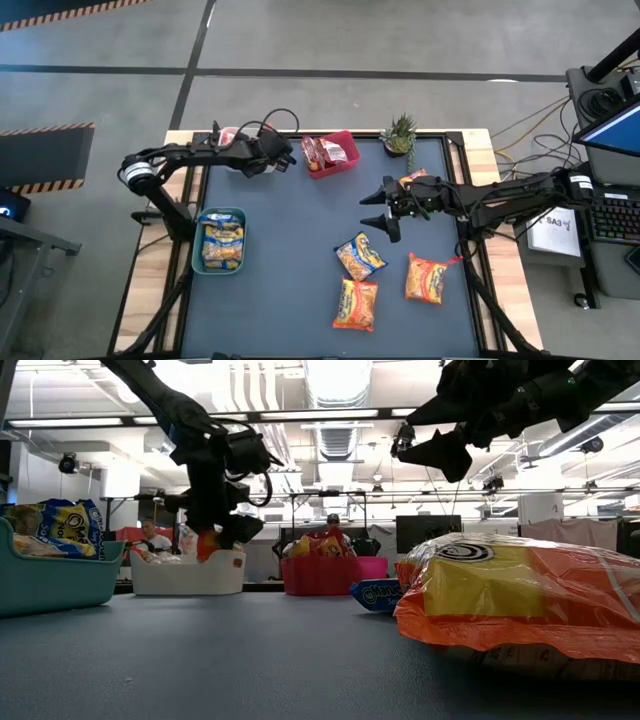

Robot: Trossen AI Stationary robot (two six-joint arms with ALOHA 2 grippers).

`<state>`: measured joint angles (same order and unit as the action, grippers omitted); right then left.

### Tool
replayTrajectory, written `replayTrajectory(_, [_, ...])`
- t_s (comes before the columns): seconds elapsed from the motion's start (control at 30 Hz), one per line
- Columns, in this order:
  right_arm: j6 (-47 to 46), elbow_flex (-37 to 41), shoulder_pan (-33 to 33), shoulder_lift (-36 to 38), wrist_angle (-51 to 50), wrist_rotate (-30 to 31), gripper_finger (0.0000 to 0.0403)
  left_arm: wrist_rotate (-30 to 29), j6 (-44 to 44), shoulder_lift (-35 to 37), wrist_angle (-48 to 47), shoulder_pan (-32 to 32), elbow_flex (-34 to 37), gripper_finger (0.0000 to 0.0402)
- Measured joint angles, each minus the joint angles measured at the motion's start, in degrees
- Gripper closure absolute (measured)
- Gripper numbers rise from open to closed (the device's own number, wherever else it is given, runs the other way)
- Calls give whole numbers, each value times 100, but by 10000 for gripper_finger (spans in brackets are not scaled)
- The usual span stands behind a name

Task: Sort Maruchan noodles
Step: Put the orange noodle pack into the white bin, then put the blue noodle pack into the green bin

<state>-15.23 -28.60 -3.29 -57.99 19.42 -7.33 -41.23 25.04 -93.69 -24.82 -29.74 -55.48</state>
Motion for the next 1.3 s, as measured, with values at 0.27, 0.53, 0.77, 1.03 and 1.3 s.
replayTrajectory(0.27, [38,6,-11,-29,4,2,103,97,-17,11,-4,154,0,202])
replayTrajectory(0.53, [46,4,-11,-29,4,2,103,180,-61,50,-354,440,-392,191])
replayTrajectory(0.77, [29,4,-11,-29,0,2,103,183,-59,24,-715,625,-896,191])
replayTrajectory(1.03, [-7,4,-11,-29,-112,2,103,164,-55,20,-1744,1114,-1663,191])
replayTrajectory(1.3, [-447,4,-11,-29,-152,156,109,165,-758,20,-1986,2299,-1860,192])
